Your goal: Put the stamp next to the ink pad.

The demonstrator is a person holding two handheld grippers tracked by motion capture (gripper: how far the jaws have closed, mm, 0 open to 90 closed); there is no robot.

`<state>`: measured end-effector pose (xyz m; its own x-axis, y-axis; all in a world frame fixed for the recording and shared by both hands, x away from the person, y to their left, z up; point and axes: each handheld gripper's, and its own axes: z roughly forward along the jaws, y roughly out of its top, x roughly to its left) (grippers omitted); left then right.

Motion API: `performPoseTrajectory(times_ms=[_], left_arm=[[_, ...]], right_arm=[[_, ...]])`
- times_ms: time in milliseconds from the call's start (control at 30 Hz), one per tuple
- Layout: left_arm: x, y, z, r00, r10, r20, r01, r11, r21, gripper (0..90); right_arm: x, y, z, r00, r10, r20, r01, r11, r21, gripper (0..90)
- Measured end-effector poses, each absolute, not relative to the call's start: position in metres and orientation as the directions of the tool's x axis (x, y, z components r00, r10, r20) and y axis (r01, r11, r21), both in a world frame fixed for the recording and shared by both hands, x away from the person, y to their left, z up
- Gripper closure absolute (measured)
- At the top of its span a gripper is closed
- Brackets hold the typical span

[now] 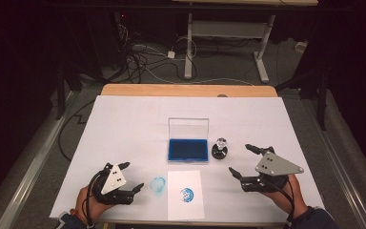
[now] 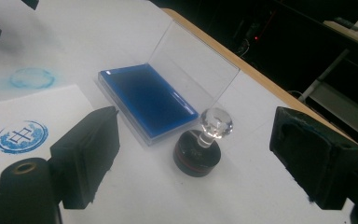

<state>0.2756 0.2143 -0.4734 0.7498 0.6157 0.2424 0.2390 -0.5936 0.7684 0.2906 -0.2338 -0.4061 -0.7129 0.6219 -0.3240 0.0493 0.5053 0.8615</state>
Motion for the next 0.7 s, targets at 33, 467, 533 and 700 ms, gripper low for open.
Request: performPoseTrajectory(times_ms=[33, 467, 533, 700], left_arm=[[0.276, 0.214, -0.473, 0.75, 0.615, 0.243, 0.238, -0.594, 0.768, 17.8], [0.277, 0.214, -0.473, 0.752, 0.613, 0.243, 0.234, -0.592, 0.771, 17.8], [0.277, 0.214, -0.474, 0.752, 0.614, 0.24, 0.237, -0.592, 0.771, 17.7], [0.278, 0.215, -0.473, 0.752, 0.616, 0.235, 0.237, -0.585, 0.775, 17.8]], right_arm=[[0.29, -0.235, -0.407, -0.711, 0.624, -0.325, 0.052, 0.507, 0.86, 15.5], [0.282, -0.252, -0.426, -0.71, 0.629, -0.316, 0.049, 0.492, 0.869, 15.5], [0.281, -0.253, -0.43, -0.704, 0.636, -0.315, 0.052, 0.488, 0.871, 15.5], [0.275, -0.257, -0.441, -0.688, 0.658, -0.305, 0.064, 0.474, 0.878, 15.6]])
